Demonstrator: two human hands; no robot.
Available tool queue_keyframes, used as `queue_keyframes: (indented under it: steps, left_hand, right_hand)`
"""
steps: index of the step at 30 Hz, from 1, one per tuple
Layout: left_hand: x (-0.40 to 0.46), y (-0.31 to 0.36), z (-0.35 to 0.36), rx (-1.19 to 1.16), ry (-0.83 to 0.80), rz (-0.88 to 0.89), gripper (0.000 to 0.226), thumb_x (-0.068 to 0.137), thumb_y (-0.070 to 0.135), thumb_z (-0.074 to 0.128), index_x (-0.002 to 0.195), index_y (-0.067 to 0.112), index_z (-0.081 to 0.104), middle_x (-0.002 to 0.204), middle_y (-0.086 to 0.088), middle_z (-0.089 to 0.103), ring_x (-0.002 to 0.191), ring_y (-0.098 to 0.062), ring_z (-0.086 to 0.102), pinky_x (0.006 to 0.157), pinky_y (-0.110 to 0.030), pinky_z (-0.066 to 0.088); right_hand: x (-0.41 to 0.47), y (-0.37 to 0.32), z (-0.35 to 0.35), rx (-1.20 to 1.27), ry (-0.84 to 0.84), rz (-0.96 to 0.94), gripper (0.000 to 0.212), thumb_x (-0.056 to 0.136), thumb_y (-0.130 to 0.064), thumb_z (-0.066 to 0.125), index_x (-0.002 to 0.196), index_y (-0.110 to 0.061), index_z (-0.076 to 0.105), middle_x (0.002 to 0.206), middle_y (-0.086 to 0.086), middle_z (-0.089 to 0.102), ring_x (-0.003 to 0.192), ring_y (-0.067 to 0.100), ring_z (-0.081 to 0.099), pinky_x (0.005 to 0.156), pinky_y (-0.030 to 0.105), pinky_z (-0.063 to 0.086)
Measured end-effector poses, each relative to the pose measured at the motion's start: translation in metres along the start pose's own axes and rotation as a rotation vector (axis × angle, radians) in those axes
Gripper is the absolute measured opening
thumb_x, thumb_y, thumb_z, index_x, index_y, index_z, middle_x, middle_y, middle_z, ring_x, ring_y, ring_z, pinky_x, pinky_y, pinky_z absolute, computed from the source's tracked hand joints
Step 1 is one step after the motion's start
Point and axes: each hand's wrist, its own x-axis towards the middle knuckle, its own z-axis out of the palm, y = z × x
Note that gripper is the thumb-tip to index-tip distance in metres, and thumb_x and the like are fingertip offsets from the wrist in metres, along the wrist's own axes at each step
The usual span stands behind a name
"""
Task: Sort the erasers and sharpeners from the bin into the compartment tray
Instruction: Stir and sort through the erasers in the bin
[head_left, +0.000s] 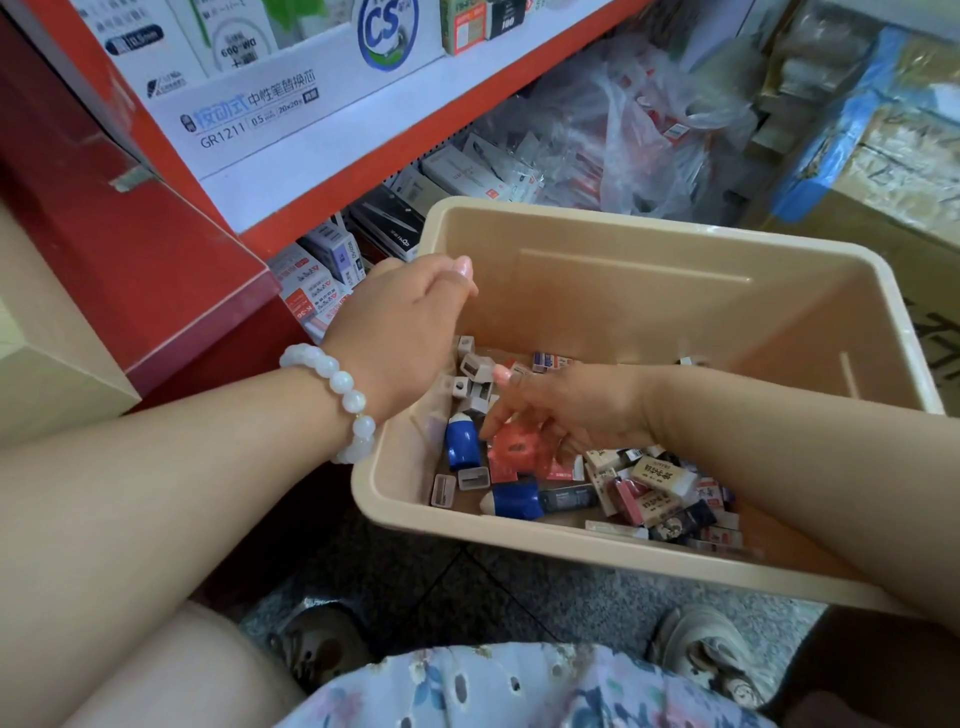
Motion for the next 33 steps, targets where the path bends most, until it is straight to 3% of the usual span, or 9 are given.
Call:
queue_keyframes:
  steps: [5,10,12,14,17,21,23,28,33]
  left_hand:
    - [0.001,-0.001,0.0,0.006,-0.008,-0.005,0.034,0.1,0.041,0.028,0.1,0.032,0.061,0.118,-0.004,0.05,0.105,-0.017,0.047,0.086,-0.027,0.03]
    - [0.003,-0.002,0.0,0.003,-0.012,0.006,0.034,0.101,0.04,0.028,0.1,0.032,0.062,0.12,-0.005,0.052,0.106,-0.018,0.049,0.085,-0.029,0.031]
    - [0.003,-0.002,0.001,0.005,-0.009,0.01,0.035,0.101,0.04,0.028,0.1,0.031,0.062,0.118,-0.006,0.053,0.105,-0.018,0.05,0.085,-0.029,0.031]
    - [0.003,-0.002,0.001,0.01,-0.005,0.011,0.036,0.101,0.04,0.028,0.102,0.03,0.062,0.118,-0.006,0.052,0.107,-0.019,0.049,0.086,-0.029,0.031]
    - [0.004,-0.003,0.0,0.007,-0.009,0.016,0.036,0.101,0.04,0.027,0.102,0.031,0.062,0.115,-0.005,0.052,0.107,-0.02,0.05,0.085,-0.029,0.031]
    - [0.003,-0.003,0.0,0.013,-0.008,0.013,0.036,0.101,0.04,0.027,0.104,0.032,0.062,0.123,-0.004,0.05,0.11,-0.017,0.047,0.087,-0.028,0.03]
    - [0.003,-0.003,0.0,0.014,-0.009,0.013,0.036,0.101,0.041,0.027,0.104,0.032,0.062,0.121,-0.004,0.051,0.11,-0.017,0.047,0.088,-0.029,0.031]
    - [0.002,-0.002,0.001,-0.017,0.002,0.014,0.036,0.099,0.045,0.028,0.099,0.033,0.062,0.111,-0.012,0.054,0.095,-0.017,0.05,0.082,-0.029,0.033]
    - [0.001,-0.001,0.002,0.007,0.002,0.005,0.038,0.101,0.041,0.026,0.106,0.032,0.062,0.122,-0.004,0.051,0.102,-0.013,0.045,0.085,-0.026,0.028]
  right_hand:
    - [0.014,0.002,0.032,0.002,-0.093,-0.017,0.054,0.1,-0.047,0.024,0.137,-0.014,0.043,0.135,0.013,0.05,0.084,0.017,0.056,0.074,0.029,0.049]
    - [0.013,-0.004,0.014,0.185,-0.088,-0.042,0.077,0.094,-0.06,0.016,0.146,-0.005,0.028,0.146,0.019,0.038,0.124,0.031,0.049,0.102,0.038,0.042]
    - [0.01,-0.005,0.002,0.285,-0.074,-0.057,0.08,0.093,-0.062,0.014,0.143,-0.002,0.033,0.143,0.022,0.041,0.127,0.032,0.047,0.105,0.039,0.041]
    - [0.008,-0.005,-0.004,0.274,-0.032,-0.064,0.079,0.094,-0.062,0.013,0.133,-0.002,0.044,0.135,0.024,0.049,0.122,0.033,0.052,0.101,0.04,0.044]
    - [0.008,-0.006,-0.014,0.125,0.157,-0.086,0.077,0.094,-0.062,0.012,0.109,-0.004,0.06,0.111,0.022,0.063,0.101,0.031,0.063,0.082,0.037,0.052]
    - [-0.002,-0.005,-0.039,-0.114,0.362,-0.071,0.078,0.096,-0.059,0.017,0.089,-0.002,0.068,0.089,0.018,0.07,0.075,0.026,0.065,0.064,0.032,0.052]
    - [-0.011,-0.001,-0.047,-0.22,0.307,-0.021,0.08,0.095,-0.061,0.014,0.085,-0.004,0.07,0.086,0.014,0.071,0.076,0.026,0.064,0.066,0.033,0.052]
    - [-0.019,0.015,-0.024,-0.479,-0.152,0.162,0.082,0.093,-0.061,0.005,0.113,-0.013,0.068,0.115,0.005,0.067,0.102,0.022,0.063,0.092,0.039,0.05]
    - [-0.009,0.023,-0.012,-0.696,-0.269,0.376,0.076,0.095,-0.059,0.006,0.123,-0.018,0.062,0.092,-0.001,0.057,0.083,0.015,0.056,0.079,0.033,0.047]
